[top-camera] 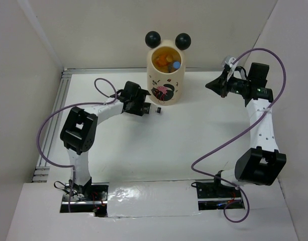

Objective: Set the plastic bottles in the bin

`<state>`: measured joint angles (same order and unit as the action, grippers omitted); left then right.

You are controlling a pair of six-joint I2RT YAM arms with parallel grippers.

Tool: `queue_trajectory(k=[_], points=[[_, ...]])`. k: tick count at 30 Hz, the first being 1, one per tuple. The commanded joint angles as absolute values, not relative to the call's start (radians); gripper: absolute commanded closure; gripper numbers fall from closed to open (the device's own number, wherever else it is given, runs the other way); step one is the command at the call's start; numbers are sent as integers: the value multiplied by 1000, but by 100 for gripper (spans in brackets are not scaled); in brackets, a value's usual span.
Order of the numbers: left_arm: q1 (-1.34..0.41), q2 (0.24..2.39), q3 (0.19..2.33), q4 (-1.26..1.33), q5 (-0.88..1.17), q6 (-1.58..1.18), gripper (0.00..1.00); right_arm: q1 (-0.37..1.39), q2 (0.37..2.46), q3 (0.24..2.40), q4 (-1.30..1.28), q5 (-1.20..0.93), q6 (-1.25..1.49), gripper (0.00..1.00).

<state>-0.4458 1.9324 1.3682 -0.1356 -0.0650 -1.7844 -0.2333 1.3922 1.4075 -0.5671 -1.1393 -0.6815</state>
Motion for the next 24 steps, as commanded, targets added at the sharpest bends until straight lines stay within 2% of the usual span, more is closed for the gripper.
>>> queue_trajectory(k=[1,9,16,24], points=[[-443,1988,1413,-271,-25,-1764,0,-256,1364,1405,-595,-1190,-701,94],[-443,2019,1425,-370,-48,-1752,0,-285,1373,1394,-571,-1224,-683,94],[-443,2083,1531,-379,-66,-1743,0,-285,1371,1393,-594,-1233,-692,94],[-463,1996,1384,-176,-64,-1733,0,-285,1351,1339,-594,-1224,-701,93]])
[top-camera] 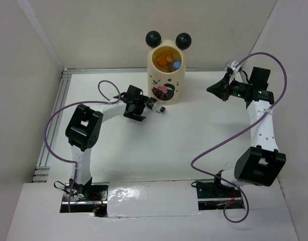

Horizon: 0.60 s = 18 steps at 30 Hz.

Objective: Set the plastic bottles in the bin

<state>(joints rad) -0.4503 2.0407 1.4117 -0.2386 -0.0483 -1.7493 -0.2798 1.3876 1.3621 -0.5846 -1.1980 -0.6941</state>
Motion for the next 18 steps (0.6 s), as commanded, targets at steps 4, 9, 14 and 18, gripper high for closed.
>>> queue_trajectory(k=[4,9,14,18], points=[[-463,2022,1404,-152,-55,-1733,0,-285,1361,1339,-620,-1233,-719,93],[-463,2022,1391,-29,-44,-1723,0,-285,1361,1327,-650,-1224,-762,91],[-463,2032,1407,-20,-57,-1723,0,-285,1361,1307,-650,-1233,-762,89],[-463,2088,1503,-121,-80,-1710,0,-285,1361,1307,-660,-1233,-762,88]])
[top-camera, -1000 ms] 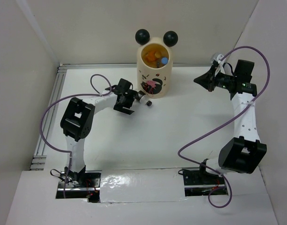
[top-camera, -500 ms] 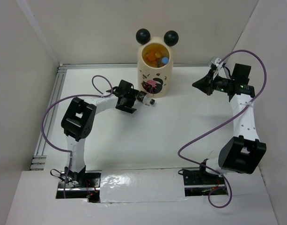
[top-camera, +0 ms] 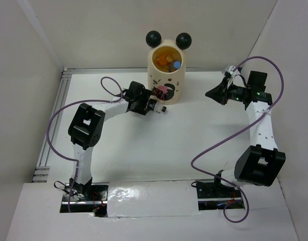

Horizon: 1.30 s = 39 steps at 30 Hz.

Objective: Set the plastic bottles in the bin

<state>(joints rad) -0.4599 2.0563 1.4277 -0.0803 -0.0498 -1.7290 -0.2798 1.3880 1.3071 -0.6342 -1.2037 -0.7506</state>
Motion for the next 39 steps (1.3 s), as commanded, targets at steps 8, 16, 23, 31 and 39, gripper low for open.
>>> queue_trajectory(k=[8,16,23,31,39], points=[[-472,2187,1681,-355,-91,-1628,3,-285,1361,1298,-649,-1233,-762,87],[-472,2246,1701,-410,-67,-1606,5,-295,1361,1298,-649,-1242,-762,87],[-482,2246,1678,-400,-58,-1583,31,-295,1361,1298,-649,-1243,-753,87],[-509,1973,1366,-239,-5,-1431,100,-304,1351,1289,-649,-1252,-753,87],[-581,1534,1259,-95,-178,-1267,100,-304,1351,1256,-649,-1270,-762,85]])
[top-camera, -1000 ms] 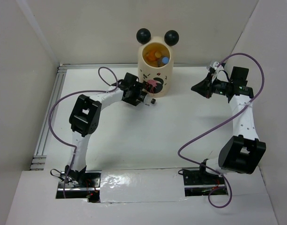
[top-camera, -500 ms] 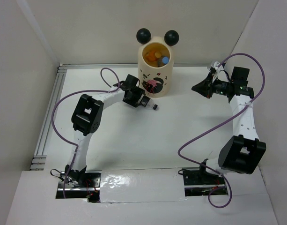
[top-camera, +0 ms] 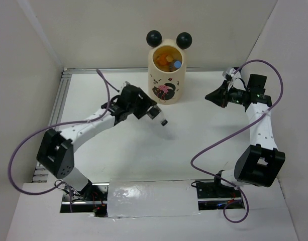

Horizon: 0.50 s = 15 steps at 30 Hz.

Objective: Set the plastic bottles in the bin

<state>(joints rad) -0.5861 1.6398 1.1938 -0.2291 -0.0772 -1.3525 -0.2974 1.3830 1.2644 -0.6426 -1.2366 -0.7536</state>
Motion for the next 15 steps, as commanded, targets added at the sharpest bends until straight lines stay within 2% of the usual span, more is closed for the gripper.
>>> queue_trajectory(k=[1,2,8,11,15], points=[[-581,1523,1322,-86,-217,-1255,100,-304,1351,1246,-658,-1270,-762,85],[-581,1523,1322,-72,-241,-1255,100,-304,1351,1246,-658,-1270,-762,85],[-581,1658,1629,73,-379,-1037,100,-304,1341,1246,-719,-1270,-830,85],[-603,1756,1828,173,-437,-822,100,-304,1321,1226,-733,-1261,-853,85],[-636,1867,1989,227,-479,-620,100,-313,1312,1206,-742,-1261,-862,85]])
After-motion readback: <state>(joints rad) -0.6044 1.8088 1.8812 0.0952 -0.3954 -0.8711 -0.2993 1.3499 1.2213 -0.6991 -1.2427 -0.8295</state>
